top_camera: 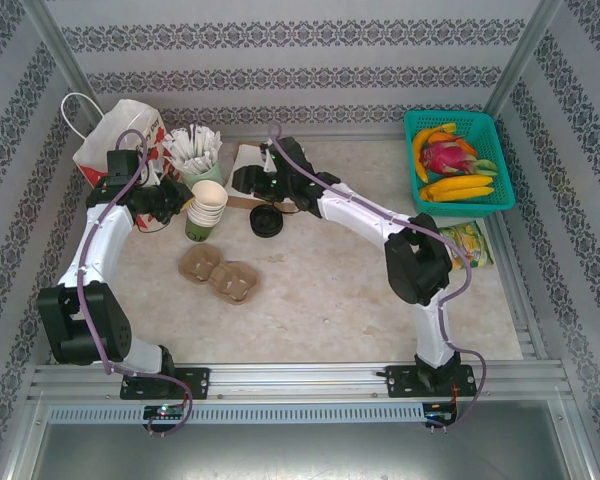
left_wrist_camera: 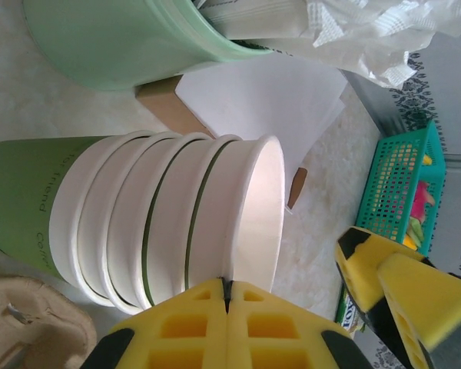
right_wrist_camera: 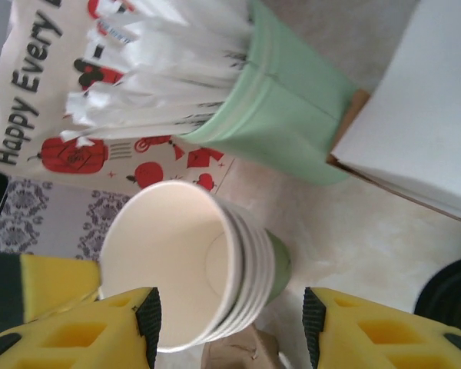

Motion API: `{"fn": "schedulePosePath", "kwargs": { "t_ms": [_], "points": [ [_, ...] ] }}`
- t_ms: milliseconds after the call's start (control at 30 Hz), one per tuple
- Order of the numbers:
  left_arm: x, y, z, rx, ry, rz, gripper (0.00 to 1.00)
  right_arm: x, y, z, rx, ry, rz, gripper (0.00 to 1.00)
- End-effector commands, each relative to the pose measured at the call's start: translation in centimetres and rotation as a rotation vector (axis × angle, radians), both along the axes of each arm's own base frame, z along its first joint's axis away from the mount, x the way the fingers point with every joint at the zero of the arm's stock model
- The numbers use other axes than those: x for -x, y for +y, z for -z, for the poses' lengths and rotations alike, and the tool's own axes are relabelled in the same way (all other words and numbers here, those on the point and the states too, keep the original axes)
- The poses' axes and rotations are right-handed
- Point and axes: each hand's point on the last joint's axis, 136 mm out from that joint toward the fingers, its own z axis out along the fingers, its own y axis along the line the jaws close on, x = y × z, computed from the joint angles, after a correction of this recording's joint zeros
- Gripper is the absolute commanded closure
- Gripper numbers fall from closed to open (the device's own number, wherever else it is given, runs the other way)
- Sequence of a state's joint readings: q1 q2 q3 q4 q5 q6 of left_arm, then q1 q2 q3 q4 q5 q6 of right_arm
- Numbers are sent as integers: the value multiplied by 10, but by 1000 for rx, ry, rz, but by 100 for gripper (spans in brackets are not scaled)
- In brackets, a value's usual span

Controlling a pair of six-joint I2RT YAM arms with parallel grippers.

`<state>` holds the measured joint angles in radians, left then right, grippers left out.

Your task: Pack the takeout coffee

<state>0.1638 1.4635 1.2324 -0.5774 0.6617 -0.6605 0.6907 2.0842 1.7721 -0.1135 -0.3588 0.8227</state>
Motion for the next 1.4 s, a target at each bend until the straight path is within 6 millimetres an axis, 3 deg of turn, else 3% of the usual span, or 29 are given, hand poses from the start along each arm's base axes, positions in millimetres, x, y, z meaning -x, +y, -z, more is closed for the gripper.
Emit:
{"fn": "schedulePosePath", "kwargs": {
  "t_ms": [0, 133, 300, 633, 967, 1067, 1133, 1167, 1200, 1233, 1267, 1300, 1333, 1367],
  "points": [
    [5, -1, 2, -13, -4, 27, 100, 14, 13, 29, 101, 45, -84, 45],
    [6, -2, 6, -9, 0, 31, 100, 13, 21, 31, 186, 31, -93, 46],
    [7, -3, 10, -6, 7, 37, 100, 5, 14, 48, 302, 26, -58, 46],
    [9, -4, 13, -3, 12, 44, 100, 12, 43, 51, 235, 54, -142, 55],
    [10, -5, 11, -5, 10, 55, 100, 11, 41, 45, 278, -1, -146, 86],
    [9, -5, 7, -9, 0, 62, 100, 12, 37, 34, 289, -36, -145, 98],
    [11, -2, 2, -22, -7, 64, 100, 11, 28, 23, 317, -83, -124, 100],
    [12, 2, 0, -39, -7, 57, 91, 10, 22, 16, 333, -109, -109, 100],
    [14, 5, -1, -55, -4, 49, 72, 9, 17, 10, 345, -129, -96, 100],
    [16, 11, -2, -75, 0, 29, 43, 9, 11, 4, 354, -144, -86, 100],
    [17, 19, -3, -95, 2, -2, 21, 7, 5, 1, 361, -149, -76, 100],
    [19, 26, -2, -110, 6, -34, 6, 7, 0, -1, 365, -148, -68, 100],
    [21, 34, -1, -131, 11, -74, 0, 7, -4, -1, 368, -145, -65, 100],
    [24, 42, 2, -150, 22, -116, 0, 6, -7, -1, 371, -143, -63, 100]
  ]
}}
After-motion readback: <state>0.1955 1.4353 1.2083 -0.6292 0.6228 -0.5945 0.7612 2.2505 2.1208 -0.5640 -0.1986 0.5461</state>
